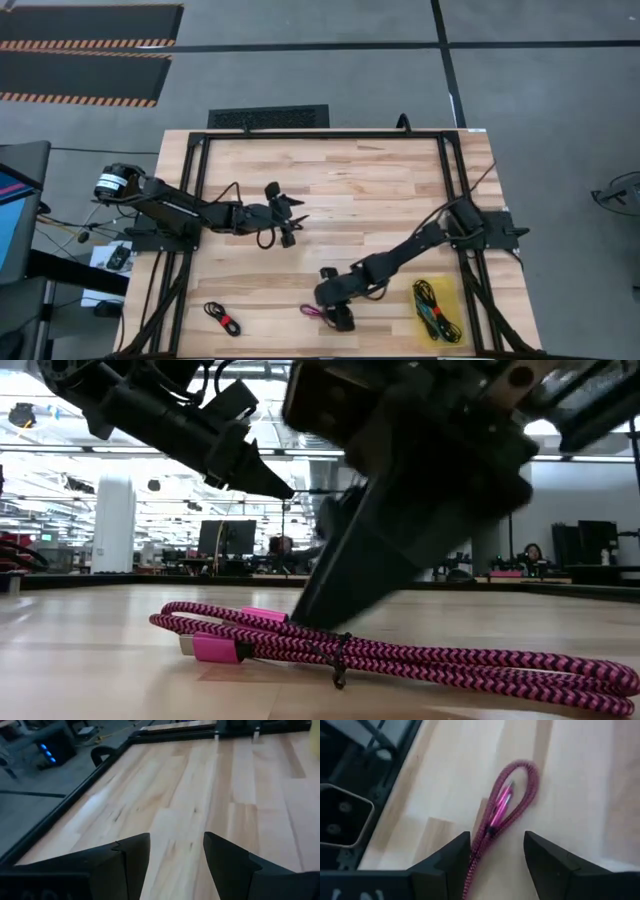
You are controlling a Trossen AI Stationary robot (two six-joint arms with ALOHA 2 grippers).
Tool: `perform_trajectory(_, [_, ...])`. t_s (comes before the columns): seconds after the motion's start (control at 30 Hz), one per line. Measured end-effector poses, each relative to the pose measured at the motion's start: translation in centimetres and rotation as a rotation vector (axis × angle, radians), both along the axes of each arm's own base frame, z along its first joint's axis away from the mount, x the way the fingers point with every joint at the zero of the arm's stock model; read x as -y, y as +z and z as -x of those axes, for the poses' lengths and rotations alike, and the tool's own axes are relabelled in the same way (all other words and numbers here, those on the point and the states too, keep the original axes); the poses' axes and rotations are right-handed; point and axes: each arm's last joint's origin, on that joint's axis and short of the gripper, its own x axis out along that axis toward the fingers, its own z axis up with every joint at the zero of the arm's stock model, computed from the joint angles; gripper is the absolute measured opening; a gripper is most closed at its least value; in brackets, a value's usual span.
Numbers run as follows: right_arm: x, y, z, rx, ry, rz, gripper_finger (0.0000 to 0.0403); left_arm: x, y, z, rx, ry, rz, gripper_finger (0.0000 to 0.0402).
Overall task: Pick and place USB-C Cables
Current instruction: Put the pink cable charger into the yellow bin
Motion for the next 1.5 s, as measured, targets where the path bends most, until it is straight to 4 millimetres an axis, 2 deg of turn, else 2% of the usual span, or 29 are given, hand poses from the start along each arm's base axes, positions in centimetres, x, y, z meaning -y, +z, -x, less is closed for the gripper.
perform_trajectory(0.1, [-0.6, -0.2, -1.3, -0.039, 0.027, -0.029, 0.0208, 0.1, -0.2, 0.1, -0.016, 0.008, 0.031, 0.0176])
perform_trajectory(0.27, [-1.0, -0.6, -2.1, -0.113, 0.054, -0.068, 0.0199, 0.2, -1.0, 0.5, -0.086, 0.025, 0.056, 0.0176])
perform_trajectory(0.4, [0.1, -0.9, -2.0, -0.170, 0.023, -0.022, 0.0149, 0.2, -1.1, 0.7, -0.102, 0.059, 0.037, 0.0176])
perform_trajectory(0.6, [2.2, -1.6, -1.1, -0.333, -0.029, 0.099, 0.0024, 0.0, -1.1, 0.7, -0.097, 0.095, 0.017, 0.0176])
perform_trajectory(0.67, [2.5, -1.1, -0.9, -0.352, -0.042, 0.122, 0.0016, 0.0, -1.1, 0.7, -0.097, 0.095, 0.017, 0.0176])
perform_trajectory(0.77, [3.0, -0.2, 0.0, -0.381, -0.080, 0.194, 0.0033, 0.0, -1.1, 0.7, -0.102, 0.096, 0.017, 0.0176])
perform_trajectory(0.93, [3.5, 3.5, 2.7, -0.402, -0.233, 0.399, 0.0025, 0.0, -1.4, 0.9, -0.125, 0.107, 0.031, 0.0176])
perform_trajectory(1.03, [3.4, 7.3, 4.6, -0.360, -0.368, 0.448, 0.0013, 0.0, -1.6, 1.0, -0.142, 0.114, 0.039, 0.0176])
perform_trajectory(1.1, [3.3, 9.1, 6.6, -0.383, -0.478, 0.490, 0.0013, 0.0, -1.6, 1.1, -0.153, 0.115, 0.037, 0.0176])
perform_trajectory(1.17, [3.2, 9.9, 8.7, -0.442, -0.602, 0.545, 0.0017, 0.0, -1.7, 1.1, -0.156, 0.115, 0.036, 0.0176])
perform_trajectory(1.33, [2.8, 12.8, 14.0, -0.557, -0.913, 0.555, 0.0023, 0.0, -1.7, 1.1, -0.157, 0.115, 0.037, 0.0176])
perform_trajectory(1.5, [0.8, 14.4, 18.0, -0.610, -1.092, 0.438, 0.0020, 0.0, -1.7, 1.1, -0.155, 0.116, 0.039, 0.0176])
